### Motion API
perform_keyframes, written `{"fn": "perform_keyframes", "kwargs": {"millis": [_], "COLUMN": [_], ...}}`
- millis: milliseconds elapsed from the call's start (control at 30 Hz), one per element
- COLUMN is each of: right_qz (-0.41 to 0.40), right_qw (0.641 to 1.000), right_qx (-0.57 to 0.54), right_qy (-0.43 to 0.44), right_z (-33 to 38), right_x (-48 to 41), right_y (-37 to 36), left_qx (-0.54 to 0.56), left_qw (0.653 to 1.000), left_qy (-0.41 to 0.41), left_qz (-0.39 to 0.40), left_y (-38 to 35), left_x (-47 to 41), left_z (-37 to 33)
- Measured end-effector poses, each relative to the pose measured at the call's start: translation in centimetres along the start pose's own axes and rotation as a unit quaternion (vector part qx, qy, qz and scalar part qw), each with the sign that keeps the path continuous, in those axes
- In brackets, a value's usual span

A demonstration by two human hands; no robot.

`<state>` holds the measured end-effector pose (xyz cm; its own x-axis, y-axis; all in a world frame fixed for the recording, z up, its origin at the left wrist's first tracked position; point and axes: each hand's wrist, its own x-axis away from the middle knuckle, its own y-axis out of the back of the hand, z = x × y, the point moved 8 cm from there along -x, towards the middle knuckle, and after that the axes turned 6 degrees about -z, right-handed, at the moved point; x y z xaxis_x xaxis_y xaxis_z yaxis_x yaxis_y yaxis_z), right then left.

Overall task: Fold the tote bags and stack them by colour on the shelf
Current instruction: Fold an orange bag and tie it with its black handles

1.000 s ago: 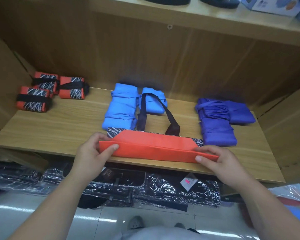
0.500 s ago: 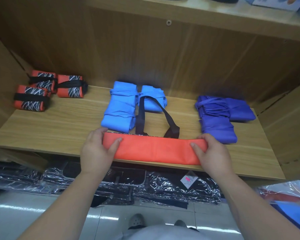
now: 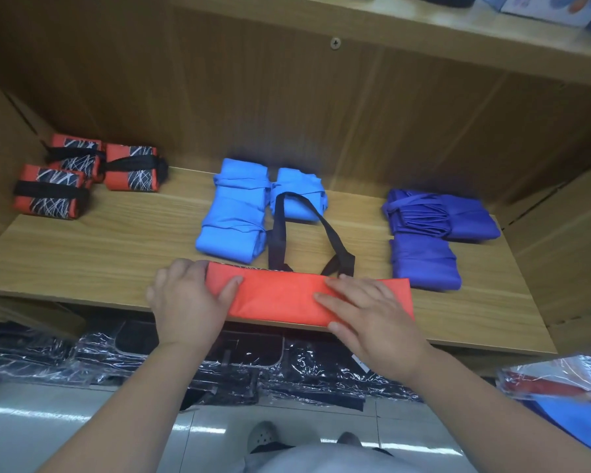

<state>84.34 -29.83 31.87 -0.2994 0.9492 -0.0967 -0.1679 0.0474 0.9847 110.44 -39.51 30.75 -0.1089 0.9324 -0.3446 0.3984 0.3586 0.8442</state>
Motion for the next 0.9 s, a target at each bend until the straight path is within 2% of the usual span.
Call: {"fn": "perform_keyframes", "kwargs": {"millis": [100, 233, 333, 433, 533, 600, 800, 900], "right_qz": [0.112, 0.134, 0.141, 0.136, 0.131, 0.139, 0.137, 0.135], "right_qw": [0.993, 0.990, 0.988, 0.988, 0.988, 0.986, 0.987, 0.988], "right_qx": [-0.004, 0.016, 0.031, 0.038, 0.038, 0.040, 0.027, 0.015], "right_qy": [0.045, 0.051, 0.061, 0.069, 0.077, 0.079, 0.077, 0.071], "right_z": [0.9, 0.9, 0.9, 1.0, 1.2, 1.3, 1.8, 2.9], "right_x": [-0.2, -0.5, -0.4, -0.3, -0.2, -0.1, -0.3, -1.2], "right_y": [-1.8, -2.4, -2.5, -2.6, -2.6, -2.7, -2.8, -3.1], "left_qx": [0.003, 0.032, 0.119, 0.254, 0.403, 0.462, 0.522, 0.528], "left_qw": [1.000, 0.999, 0.990, 0.953, 0.875, 0.837, 0.818, 0.816], "left_qy": [0.008, 0.025, 0.051, 0.140, 0.247, 0.276, 0.223, 0.224], "left_qz": [0.005, 0.021, 0.047, 0.088, 0.101, 0.100, 0.095, 0.068], "left_y": [0.1, 0.5, 0.9, 1.2, 1.5, 1.9, 3.7, 4.2], "left_x": [-0.1, -0.1, 0.4, 1.7, 3.3, 4.2, 5.8, 5.3], "left_z": [0.1, 0.3, 0.0, -0.3, -0.7, -1.2, -3.1, -3.1]}}
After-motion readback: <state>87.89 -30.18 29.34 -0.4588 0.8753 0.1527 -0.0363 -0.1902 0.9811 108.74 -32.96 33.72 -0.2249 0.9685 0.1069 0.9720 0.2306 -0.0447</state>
